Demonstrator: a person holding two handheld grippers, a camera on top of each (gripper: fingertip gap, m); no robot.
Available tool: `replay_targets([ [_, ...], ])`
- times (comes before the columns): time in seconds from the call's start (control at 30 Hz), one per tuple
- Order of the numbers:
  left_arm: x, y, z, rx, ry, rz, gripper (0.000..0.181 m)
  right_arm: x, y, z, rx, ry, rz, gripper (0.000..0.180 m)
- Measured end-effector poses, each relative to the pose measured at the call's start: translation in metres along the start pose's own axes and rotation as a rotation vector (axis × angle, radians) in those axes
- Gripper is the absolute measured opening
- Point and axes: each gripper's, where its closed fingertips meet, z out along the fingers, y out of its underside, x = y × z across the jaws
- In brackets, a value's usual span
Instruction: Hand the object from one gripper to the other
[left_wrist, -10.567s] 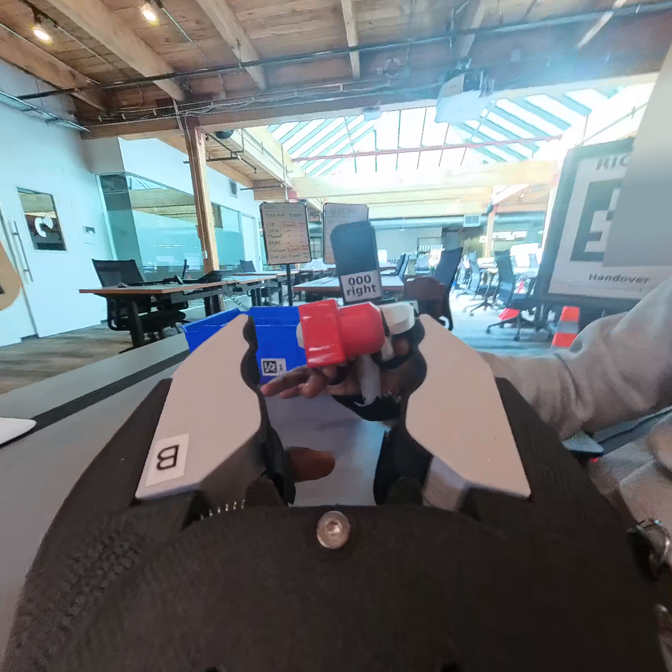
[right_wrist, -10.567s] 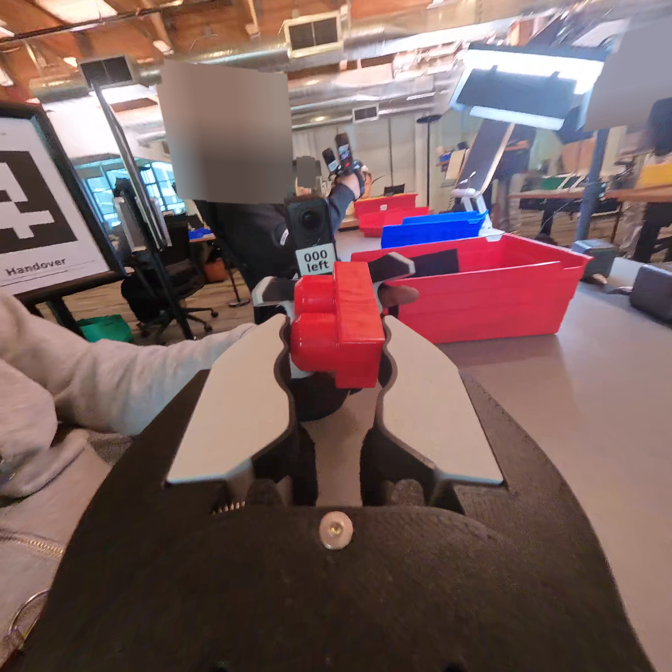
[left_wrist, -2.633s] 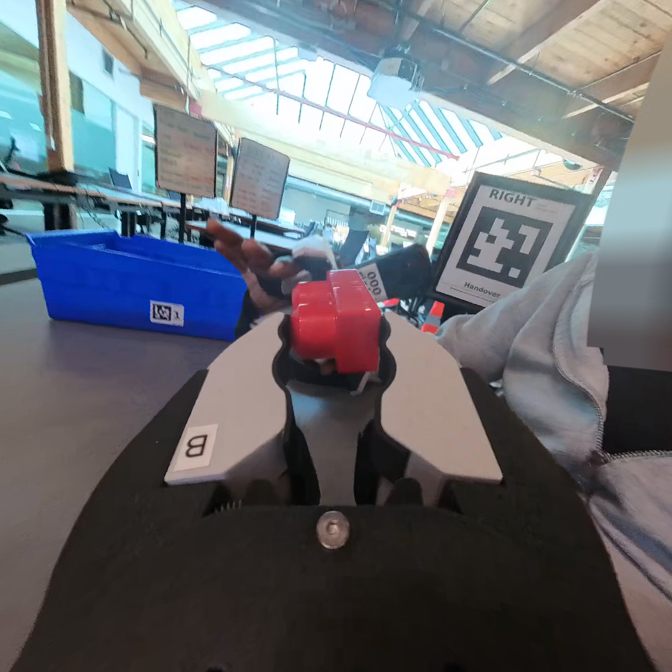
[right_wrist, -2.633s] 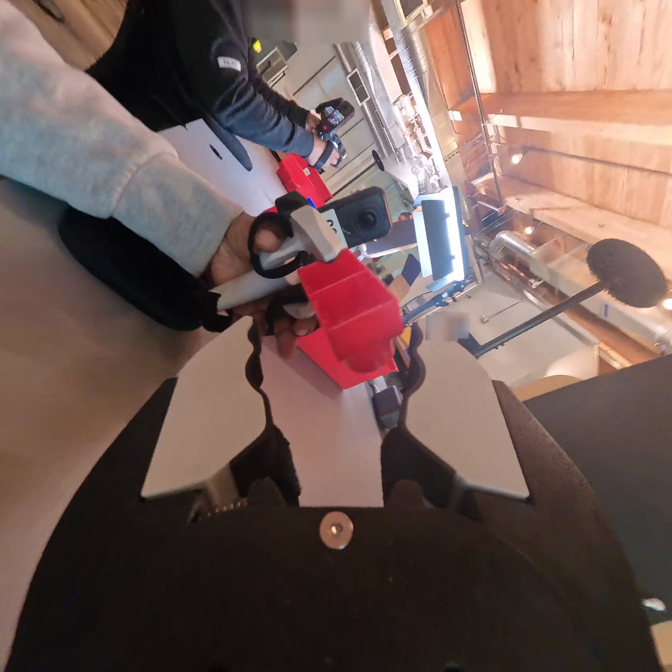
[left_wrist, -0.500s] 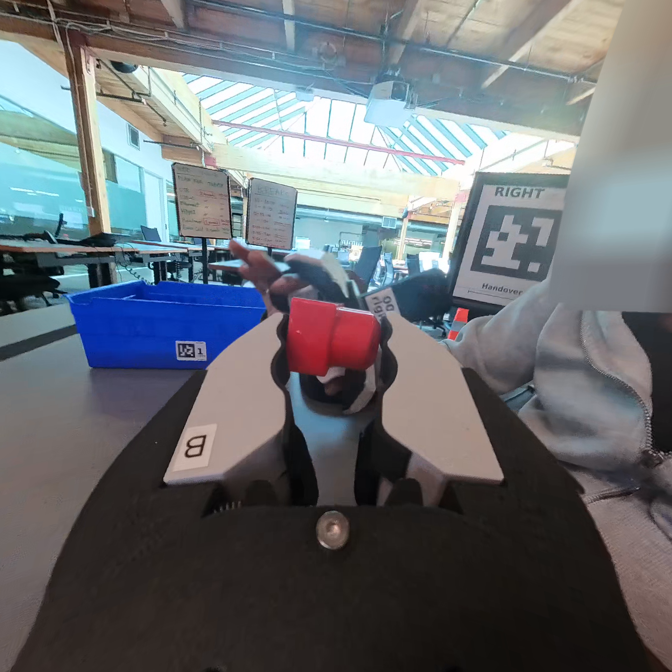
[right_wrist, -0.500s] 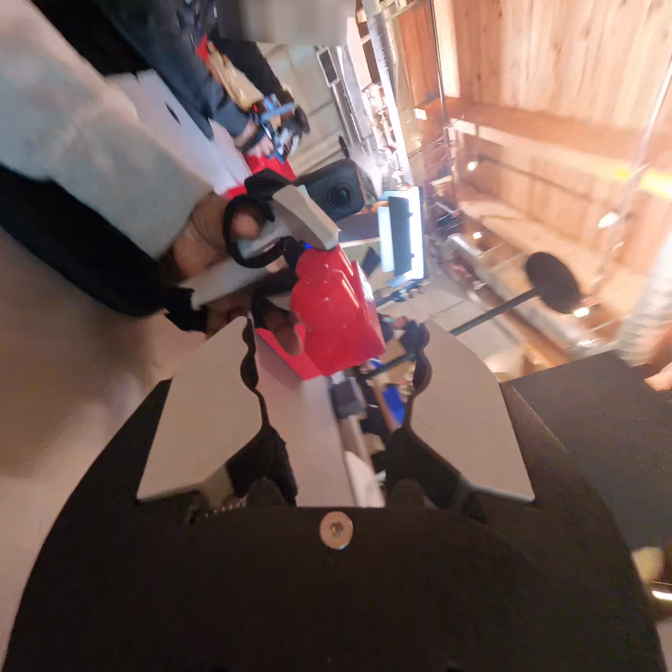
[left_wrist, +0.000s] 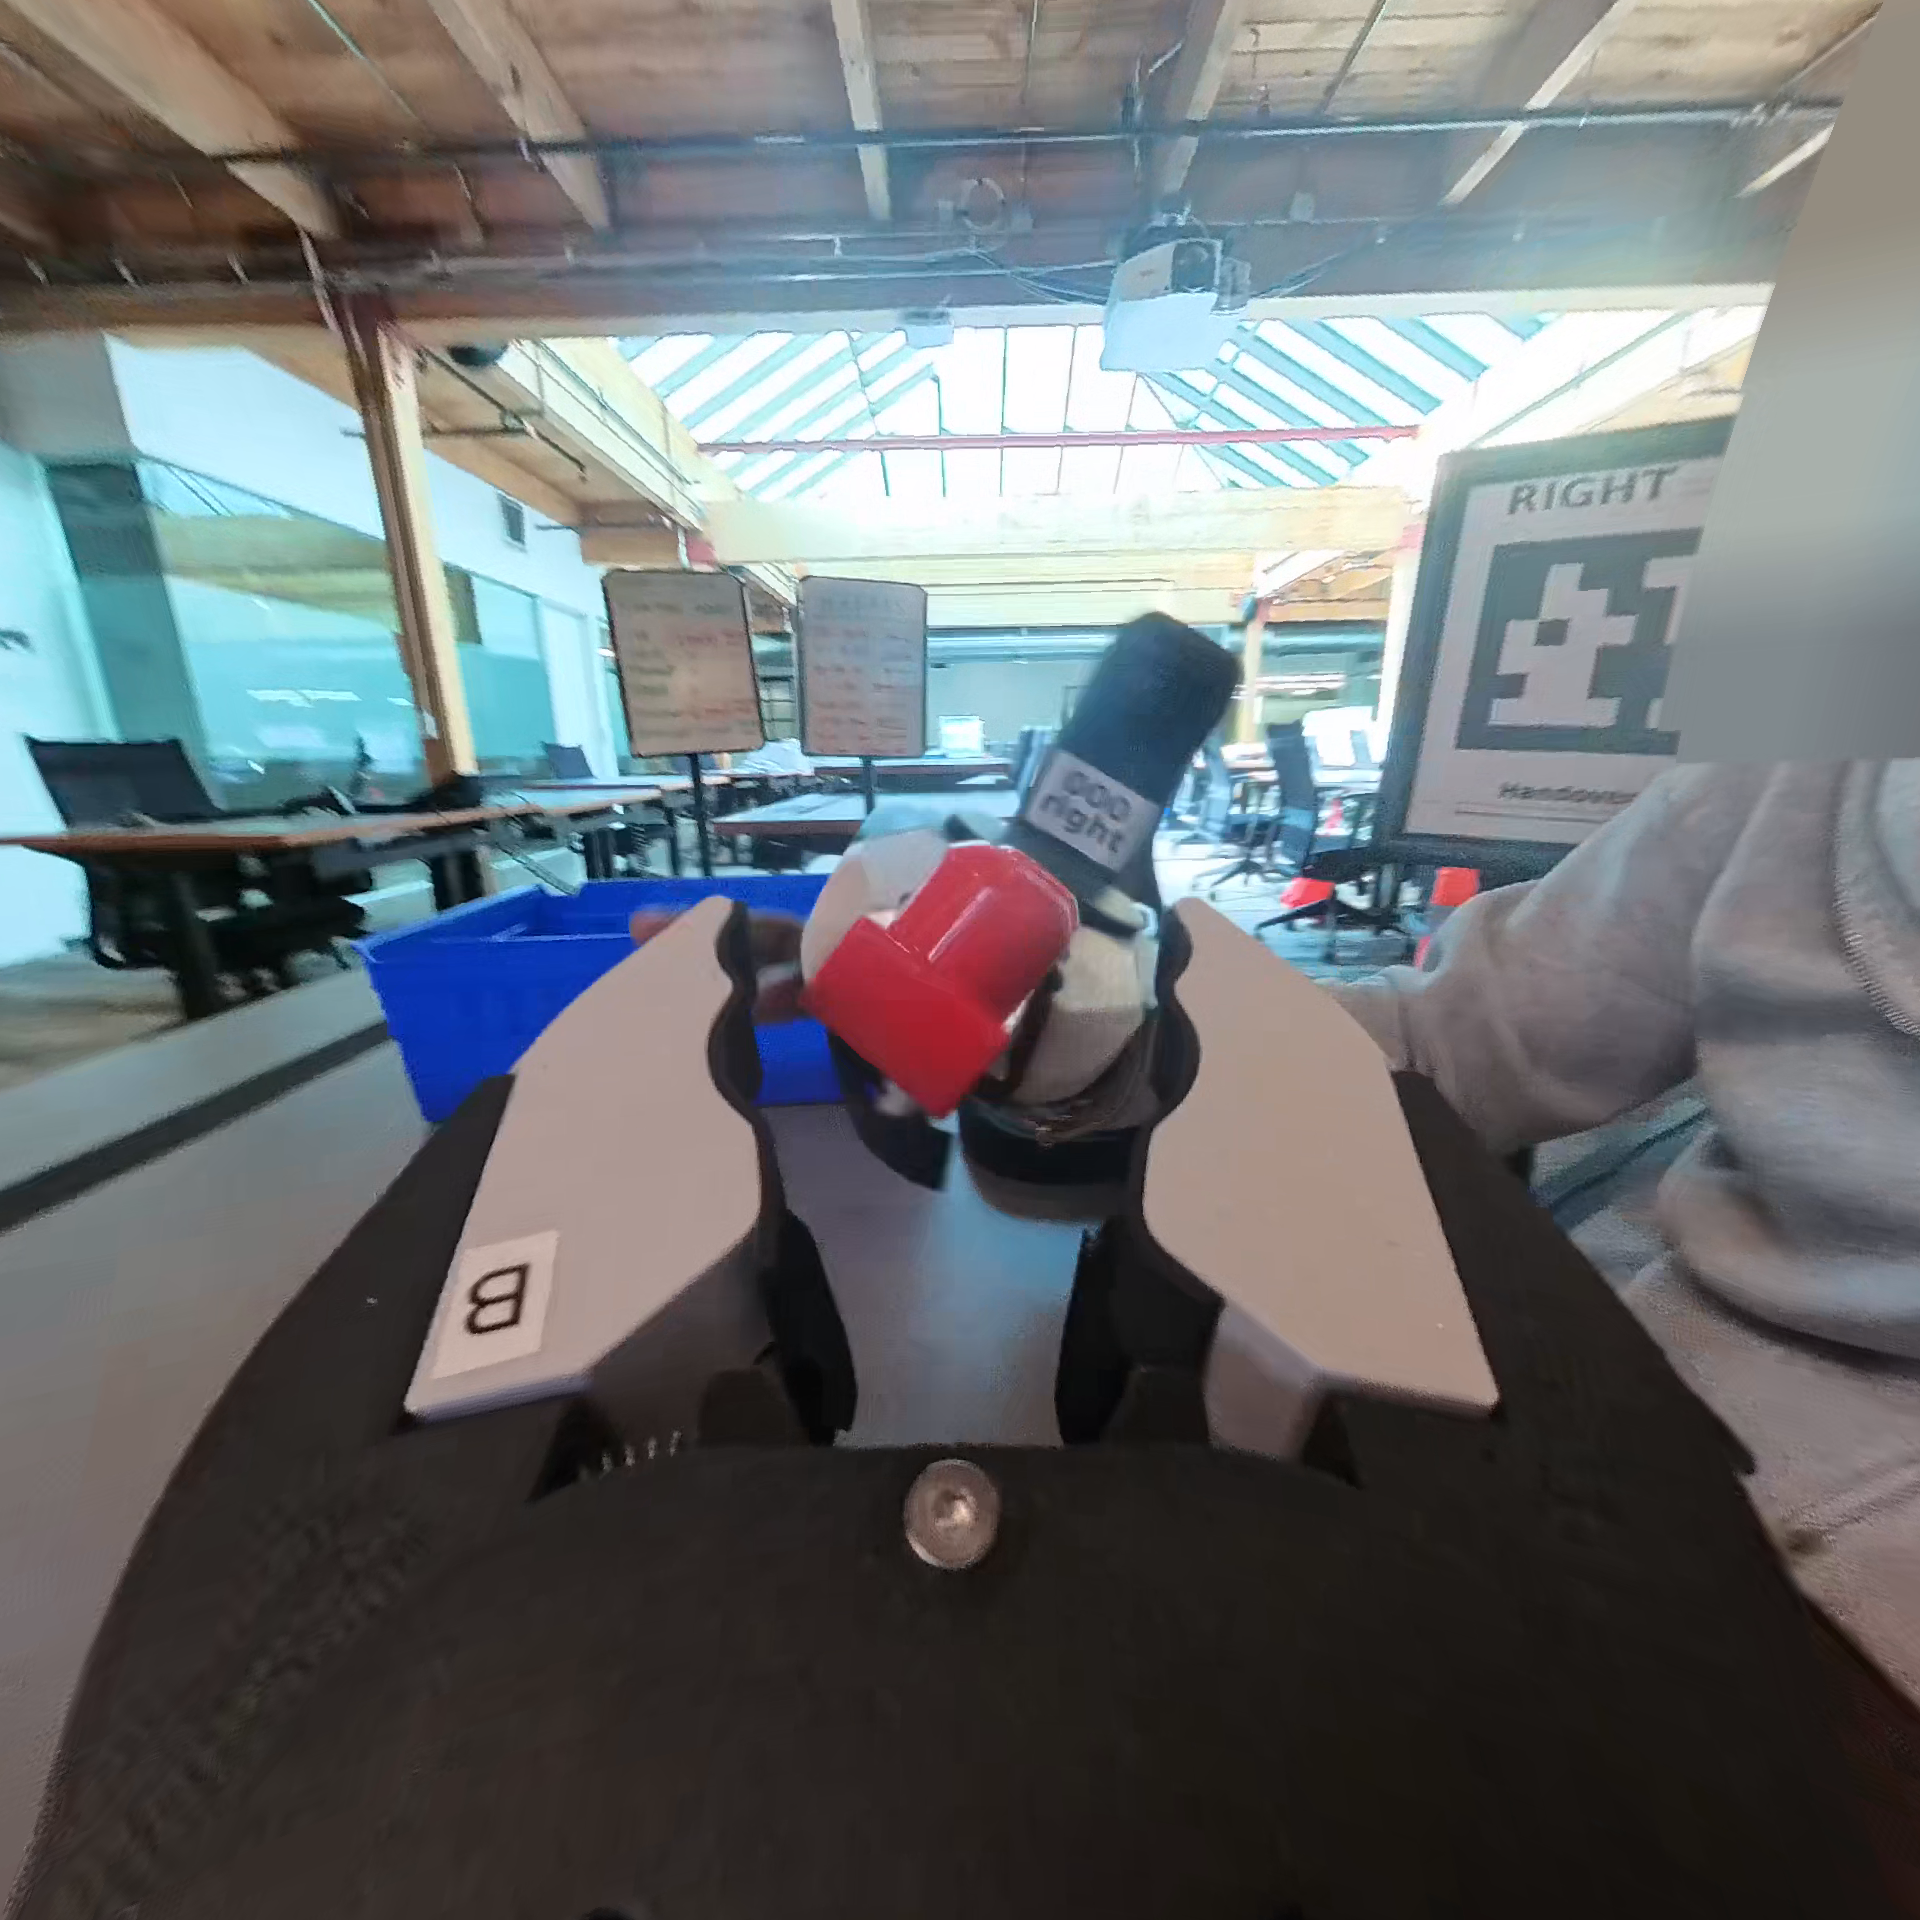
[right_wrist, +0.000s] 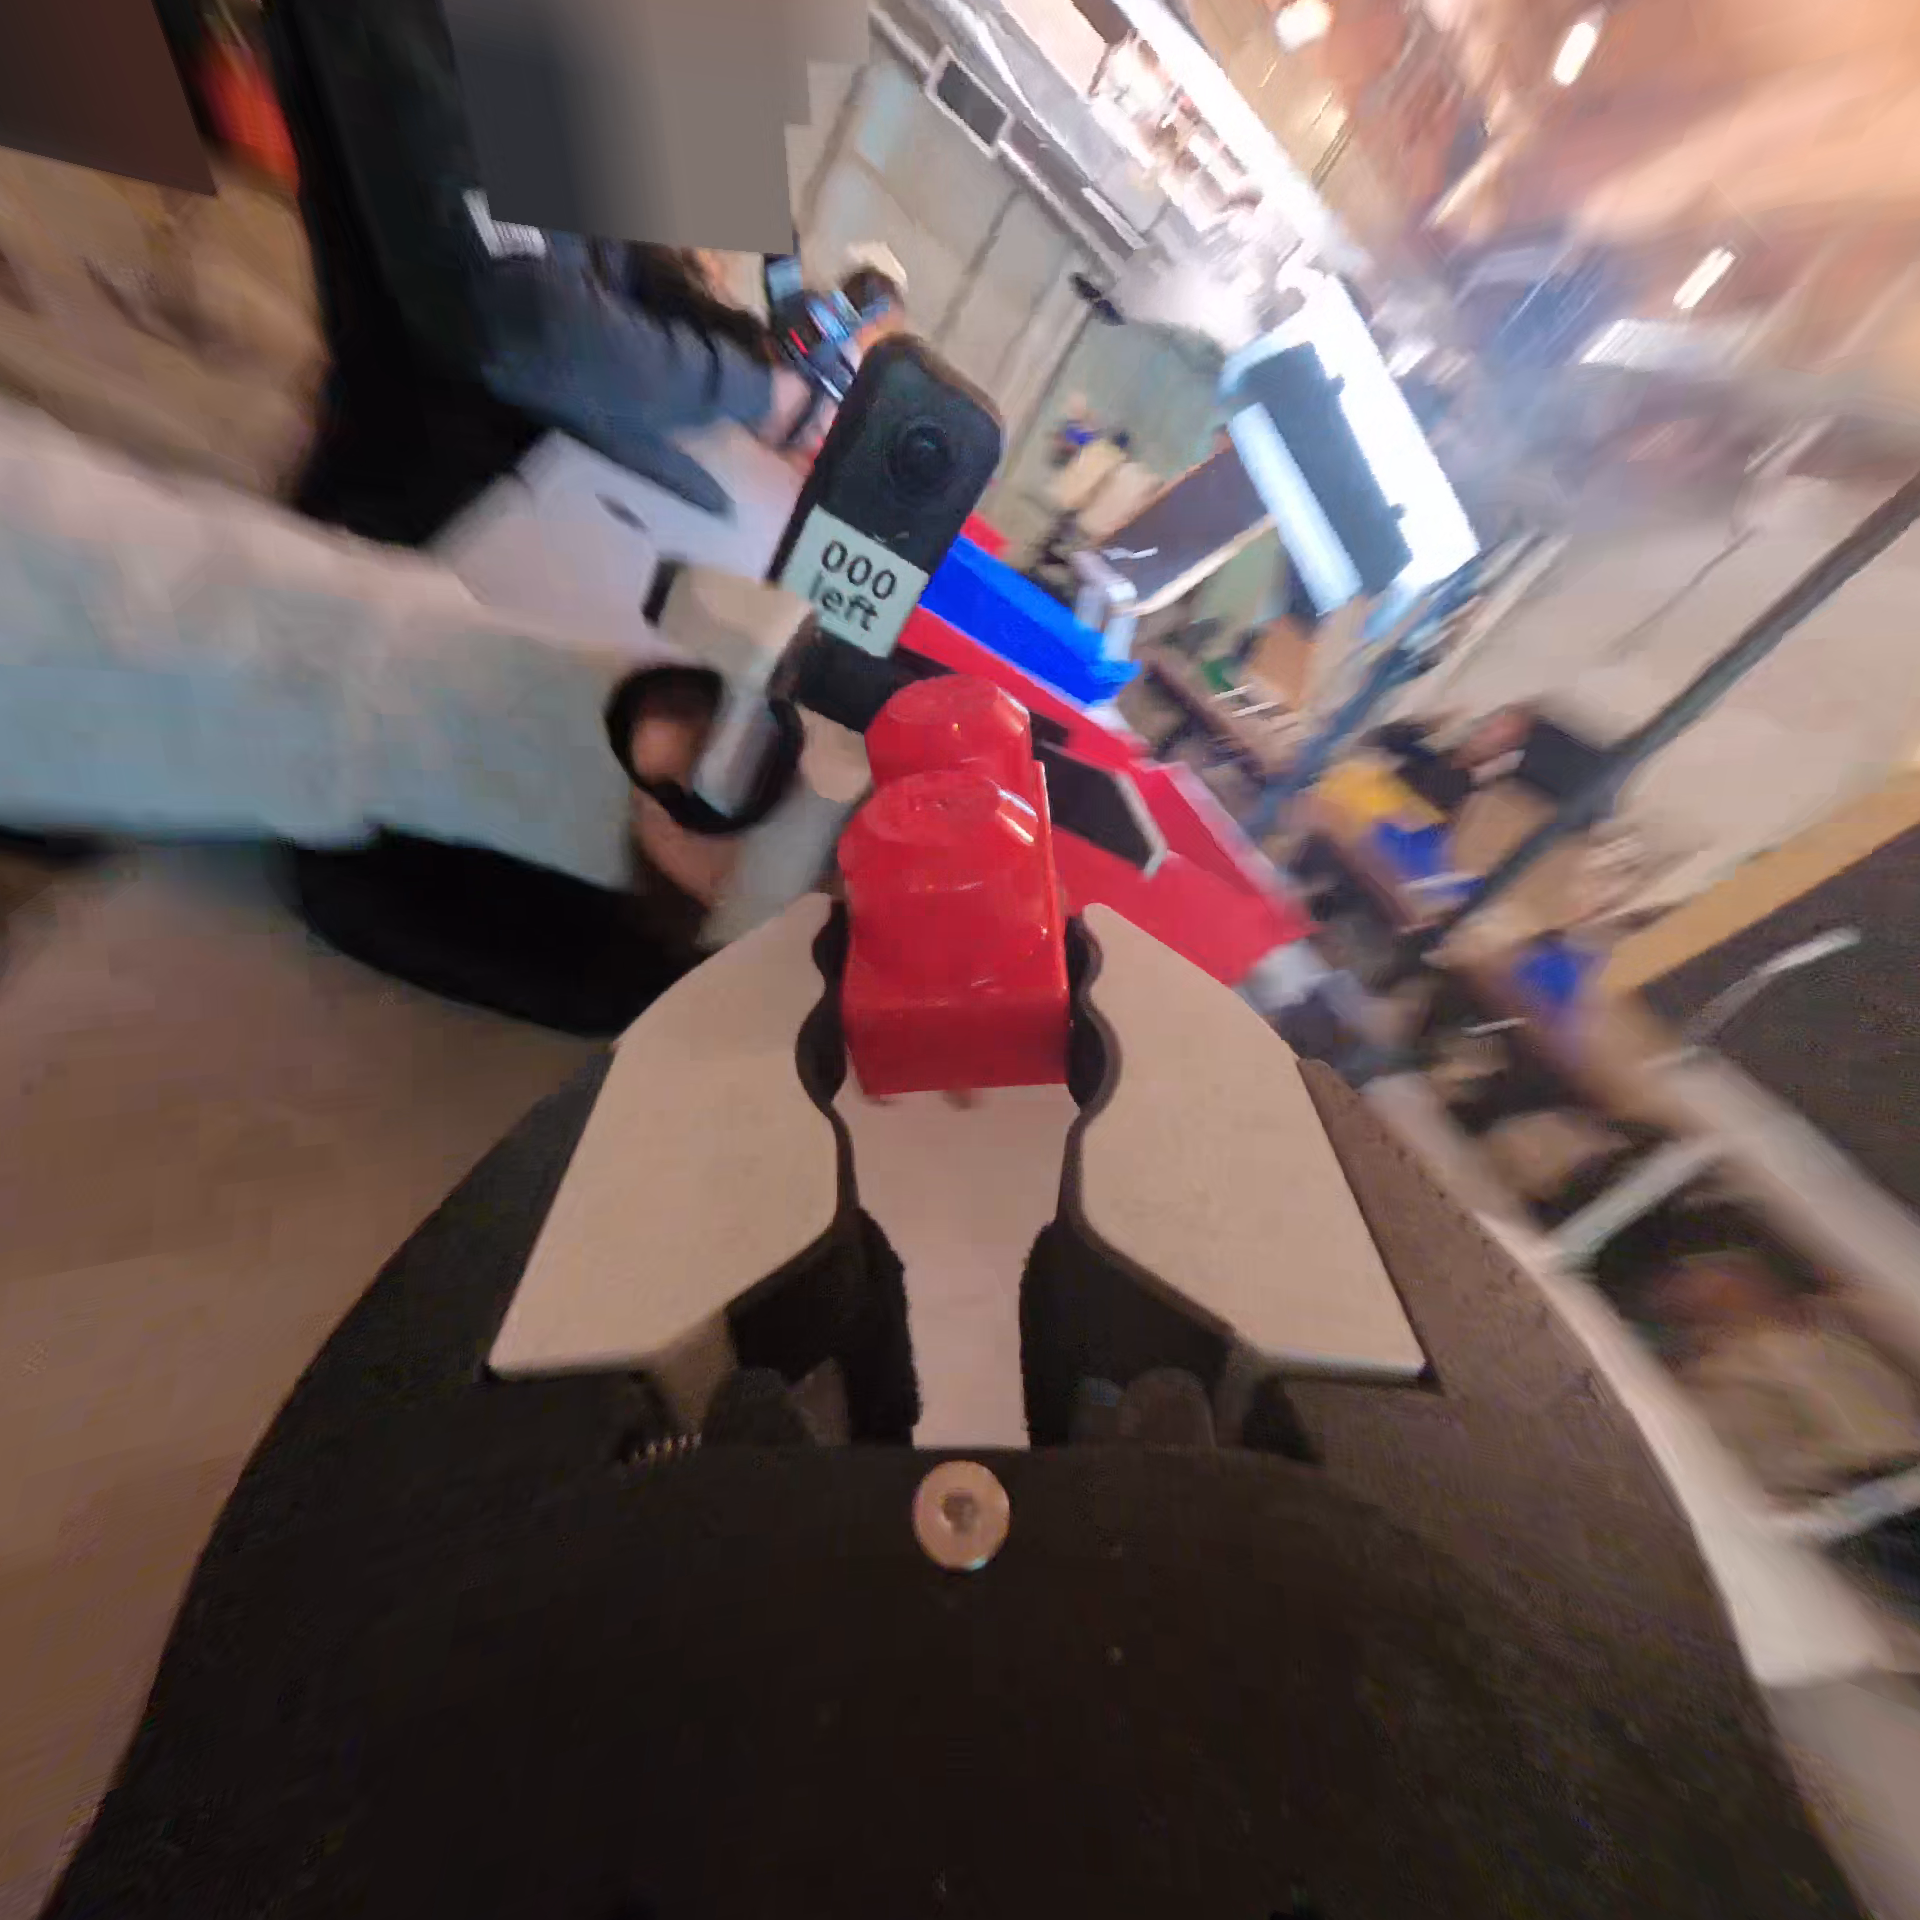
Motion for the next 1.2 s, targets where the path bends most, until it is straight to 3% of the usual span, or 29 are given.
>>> replay_targets([
  [0.1,0.001,0.001,0.001,-0.015,-0.005,0.043,0.075,-0.007,-0.007,-0.005,0.085,-0.187,0.396,0.04],
  [0.23,0.004,0.013,0.006,-0.08,0.002,0.096,0.074,-0.015,-0.007,-0.007,0.084,-0.276,0.501,0.04],
  [0.3,0.003,0.026,0.007,-0.161,-0.007,0.141,0.069,-0.019,-0.005,-0.005,0.066,-0.289,0.496,0.04],
  [0.4,0.008,0.023,0.007,-0.143,0.039,0.084,0.038,-0.02,0.0,-0.003,0.043,-0.265,0.441,0.04],
  [0.6,0.008,0.024,0.006,-0.166,0.044,0.091,0.037,-0.02,0.0,-0.002,0.042,-0.267,0.456,0.04],
  [0.63,0.007,0.021,0.005,-0.154,0.042,0.075,0.037,-0.019,-0.001,-0.002,0.048,-0.256,0.436,0.04],
  [0.73,0.003,0.011,-0.002,-0.096,0.045,-0.069,0.037,-0.005,-0.009,-0.003,0.138,-0.081,0.154,0.077],
  [0.87,0.004,0.014,-0.003,-0.101,0.082,-0.209,0.036,-0.005,-0.012,-0.005,0.098,0.069,-0.332,0.081],
  [0.93,0.005,0.025,-0.002,-0.162,0.087,-0.239,0.037,-0.006,-0.01,-0.003,0.066,0.091,-0.449,0.068],
  [1.0,0.003,0.029,-0.001,-0.177,0.074,-0.259,0.037,-0.008,-0.006,-0.002,0.03,0.092,-0.515,0.051],
  [1.1,-0.014,0.03,0.0,-0.167,-0.052,-0.173,0.039,0.0,0.004,-0.002,-0.047,0.112,-0.474,0.051],
  [1.2,-0.059,0.028,-0.012,-0.199,-0.398,0.097,0.073,0.024,0.014,-0.008,-0.118,0.205,-0.369,0.051],
])
